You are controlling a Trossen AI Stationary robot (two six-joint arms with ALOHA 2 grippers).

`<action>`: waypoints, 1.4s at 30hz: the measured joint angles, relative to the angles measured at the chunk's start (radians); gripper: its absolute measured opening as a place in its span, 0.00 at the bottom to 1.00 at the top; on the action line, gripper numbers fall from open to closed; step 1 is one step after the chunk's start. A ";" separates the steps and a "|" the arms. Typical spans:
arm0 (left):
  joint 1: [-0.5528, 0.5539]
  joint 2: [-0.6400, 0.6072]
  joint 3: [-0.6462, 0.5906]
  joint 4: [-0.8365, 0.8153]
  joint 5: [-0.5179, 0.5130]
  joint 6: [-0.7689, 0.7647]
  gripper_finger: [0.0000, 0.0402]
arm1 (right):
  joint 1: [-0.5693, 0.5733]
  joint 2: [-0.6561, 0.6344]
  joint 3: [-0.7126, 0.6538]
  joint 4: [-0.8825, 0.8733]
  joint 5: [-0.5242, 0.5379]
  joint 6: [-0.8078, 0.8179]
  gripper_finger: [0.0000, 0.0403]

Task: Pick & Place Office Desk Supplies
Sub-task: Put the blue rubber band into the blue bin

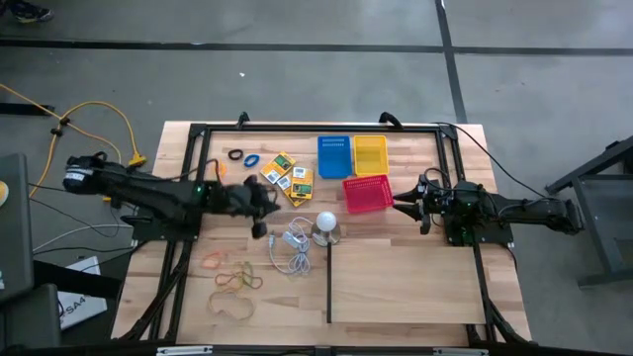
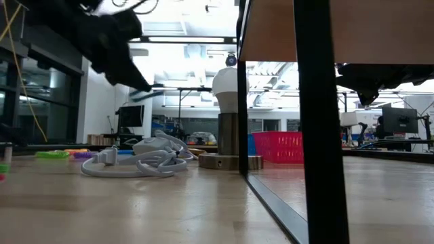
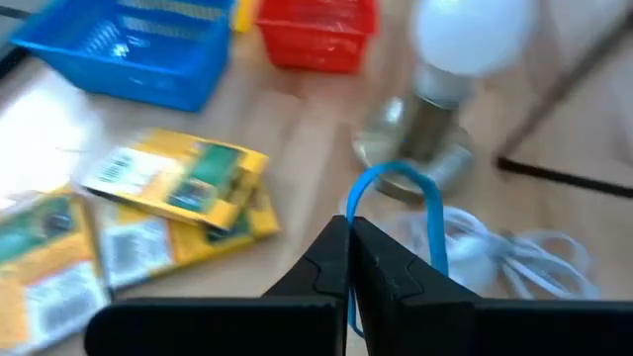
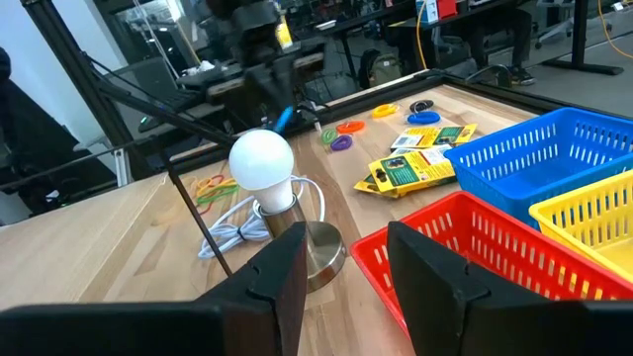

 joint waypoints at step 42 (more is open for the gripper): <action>0.477 0.204 0.157 0.114 0.206 0.220 0.00 | 0.000 0.000 0.000 0.000 0.000 0.000 0.32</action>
